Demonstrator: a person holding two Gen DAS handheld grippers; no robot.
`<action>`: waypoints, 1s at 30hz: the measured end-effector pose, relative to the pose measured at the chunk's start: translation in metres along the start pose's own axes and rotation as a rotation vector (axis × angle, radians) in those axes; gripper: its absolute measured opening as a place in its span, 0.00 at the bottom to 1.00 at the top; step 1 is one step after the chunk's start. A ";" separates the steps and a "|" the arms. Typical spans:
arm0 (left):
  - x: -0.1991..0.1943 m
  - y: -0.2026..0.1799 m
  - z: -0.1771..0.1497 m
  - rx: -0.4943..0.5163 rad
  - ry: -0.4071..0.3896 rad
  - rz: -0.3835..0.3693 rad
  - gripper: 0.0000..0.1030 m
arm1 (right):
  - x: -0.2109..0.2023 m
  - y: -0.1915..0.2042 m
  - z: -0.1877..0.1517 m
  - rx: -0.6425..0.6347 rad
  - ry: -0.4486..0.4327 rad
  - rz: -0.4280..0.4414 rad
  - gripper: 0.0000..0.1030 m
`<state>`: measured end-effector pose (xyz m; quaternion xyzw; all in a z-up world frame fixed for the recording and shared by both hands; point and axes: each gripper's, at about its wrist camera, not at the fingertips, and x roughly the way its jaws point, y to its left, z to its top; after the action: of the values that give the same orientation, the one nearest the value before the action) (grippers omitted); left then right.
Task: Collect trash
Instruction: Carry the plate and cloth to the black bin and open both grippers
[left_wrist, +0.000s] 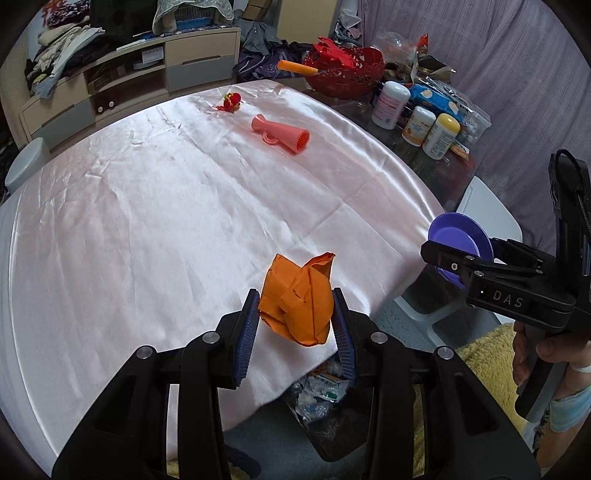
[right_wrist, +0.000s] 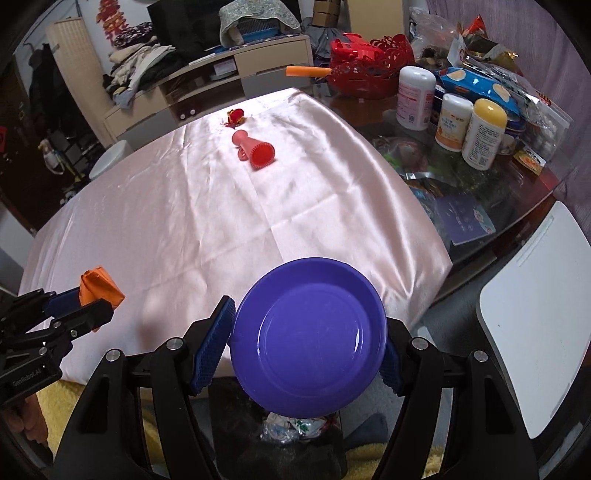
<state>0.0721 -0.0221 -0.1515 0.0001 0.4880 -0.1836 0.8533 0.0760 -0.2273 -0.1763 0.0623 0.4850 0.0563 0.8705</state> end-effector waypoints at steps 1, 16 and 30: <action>-0.002 -0.003 -0.006 -0.001 0.004 -0.005 0.36 | -0.002 -0.001 -0.006 0.005 0.002 0.000 0.68; 0.024 -0.033 -0.090 -0.010 0.145 -0.046 0.36 | 0.002 -0.013 -0.093 0.094 0.125 0.085 0.68; 0.069 -0.048 -0.125 0.029 0.300 -0.072 0.36 | 0.023 -0.010 -0.113 0.084 0.207 0.094 0.69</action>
<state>-0.0157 -0.0664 -0.2656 0.0223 0.6071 -0.2191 0.7635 -0.0082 -0.2278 -0.2558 0.1154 0.5709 0.0829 0.8087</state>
